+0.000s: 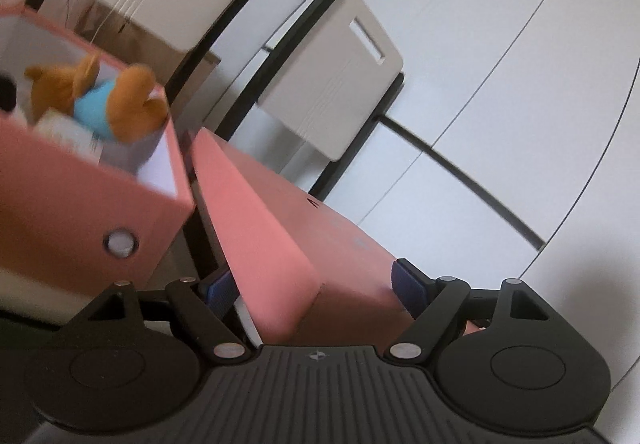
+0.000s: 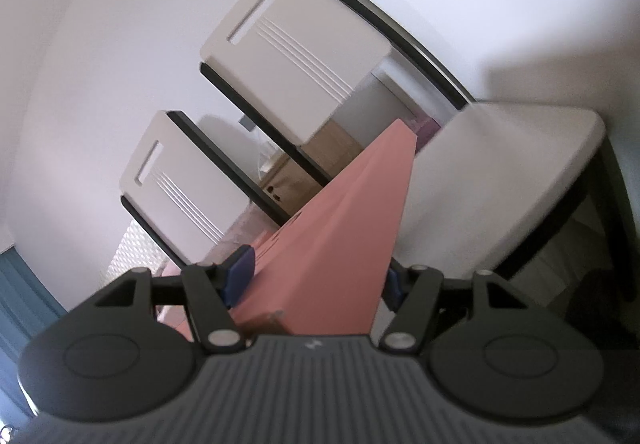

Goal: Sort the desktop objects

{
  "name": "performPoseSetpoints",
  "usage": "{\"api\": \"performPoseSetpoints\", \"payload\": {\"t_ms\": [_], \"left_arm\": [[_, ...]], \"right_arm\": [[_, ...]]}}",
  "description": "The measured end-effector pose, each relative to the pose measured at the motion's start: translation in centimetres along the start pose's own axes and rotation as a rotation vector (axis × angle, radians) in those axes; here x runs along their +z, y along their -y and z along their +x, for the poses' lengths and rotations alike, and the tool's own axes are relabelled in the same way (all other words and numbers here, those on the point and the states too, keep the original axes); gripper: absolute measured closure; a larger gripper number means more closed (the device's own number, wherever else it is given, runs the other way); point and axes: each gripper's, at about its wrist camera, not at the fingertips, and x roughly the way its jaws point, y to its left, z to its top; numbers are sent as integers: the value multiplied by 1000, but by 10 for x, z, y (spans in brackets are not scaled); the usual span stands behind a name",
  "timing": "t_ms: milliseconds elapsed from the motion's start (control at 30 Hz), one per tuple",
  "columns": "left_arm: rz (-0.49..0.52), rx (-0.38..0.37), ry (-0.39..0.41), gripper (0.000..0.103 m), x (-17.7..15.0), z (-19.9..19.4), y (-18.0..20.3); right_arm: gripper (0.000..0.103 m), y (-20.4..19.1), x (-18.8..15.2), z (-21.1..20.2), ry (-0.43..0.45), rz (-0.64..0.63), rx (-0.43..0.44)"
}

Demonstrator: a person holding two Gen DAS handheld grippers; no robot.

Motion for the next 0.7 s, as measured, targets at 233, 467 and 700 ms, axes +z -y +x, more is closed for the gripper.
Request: {"api": "performPoseSetpoints", "payload": {"t_ms": [233, 467, 700], "left_arm": [[62, 32, 62, 18, 51, -15, 10], [86, 92, 148, 18, 91, -45, -4], [50, 208, 225, 17, 111, -74, -36]], "right_arm": [[39, -39, 19, 28, 20, -11, 65], [39, -79, 25, 87, -14, -35, 164], [39, -115, 8, 156, -96, -57, 232]]}}
